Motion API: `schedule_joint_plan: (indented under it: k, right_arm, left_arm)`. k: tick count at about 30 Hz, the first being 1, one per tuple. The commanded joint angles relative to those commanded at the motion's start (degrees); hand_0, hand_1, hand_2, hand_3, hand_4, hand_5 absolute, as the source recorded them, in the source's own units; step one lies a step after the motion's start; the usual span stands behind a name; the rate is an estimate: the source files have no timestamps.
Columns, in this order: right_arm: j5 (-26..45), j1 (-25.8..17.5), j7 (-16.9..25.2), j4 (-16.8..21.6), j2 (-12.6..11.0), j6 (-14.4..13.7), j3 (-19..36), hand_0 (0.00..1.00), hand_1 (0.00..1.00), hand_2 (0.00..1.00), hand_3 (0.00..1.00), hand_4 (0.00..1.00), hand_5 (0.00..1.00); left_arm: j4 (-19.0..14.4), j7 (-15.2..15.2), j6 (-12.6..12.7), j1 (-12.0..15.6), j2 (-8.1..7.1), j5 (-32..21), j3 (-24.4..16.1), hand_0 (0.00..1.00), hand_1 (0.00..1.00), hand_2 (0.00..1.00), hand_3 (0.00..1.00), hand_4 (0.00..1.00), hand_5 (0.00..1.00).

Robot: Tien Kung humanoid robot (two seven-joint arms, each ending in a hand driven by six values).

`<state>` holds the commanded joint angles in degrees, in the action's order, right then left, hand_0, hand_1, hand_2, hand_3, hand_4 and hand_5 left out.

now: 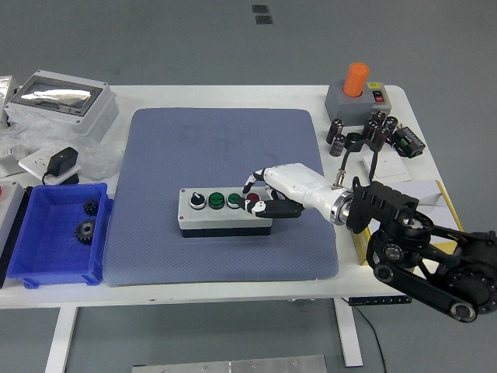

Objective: Pick up the button,place it on the desk,press the button,press the button

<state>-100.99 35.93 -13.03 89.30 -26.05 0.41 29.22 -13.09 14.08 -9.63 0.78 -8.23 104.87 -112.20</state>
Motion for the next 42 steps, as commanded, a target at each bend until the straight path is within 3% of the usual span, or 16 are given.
schedule_joint_plan:
  k: [18,30,37,42]
  right_arm:
    - [-1.66,1.44,-0.56,-4.56,4.56,-1.19,-2.63,0.026,0.057,0.159,0.685,0.651,0.998]
    - [-1.94,1.01,-0.56,-5.7,4.91,-0.79,-3.45,0.026,0.055,0.159,0.69,0.651,0.998]
    - [3.5,-0.23,3.5,-1.47,3.15,-2.16,3.12,0.027,0.054,0.16,0.69,0.655,0.998]
    - [8.29,-3.19,7.6,1.55,2.73,-6.33,9.7,0.027,0.054,0.16,0.69,0.655,0.998]
  left_arm:
    - [-0.03,-0.01,-0.02,-0.12,0.05,0.1,0.01,0.672,0.628,0.616,0.749,0.962,0.725]
    - [0.15,-0.47,-0.06,-0.11,0.11,0.3,-0.14,0.671,0.628,0.613,0.749,0.962,0.75]
    - [0.21,-0.64,-0.03,-0.05,0.12,0.25,-0.12,0.671,0.628,0.611,0.749,0.97,0.773]
    - [0.12,-0.41,-0.03,0.14,0.19,0.19,-0.02,0.671,0.628,0.611,0.749,0.97,0.773]
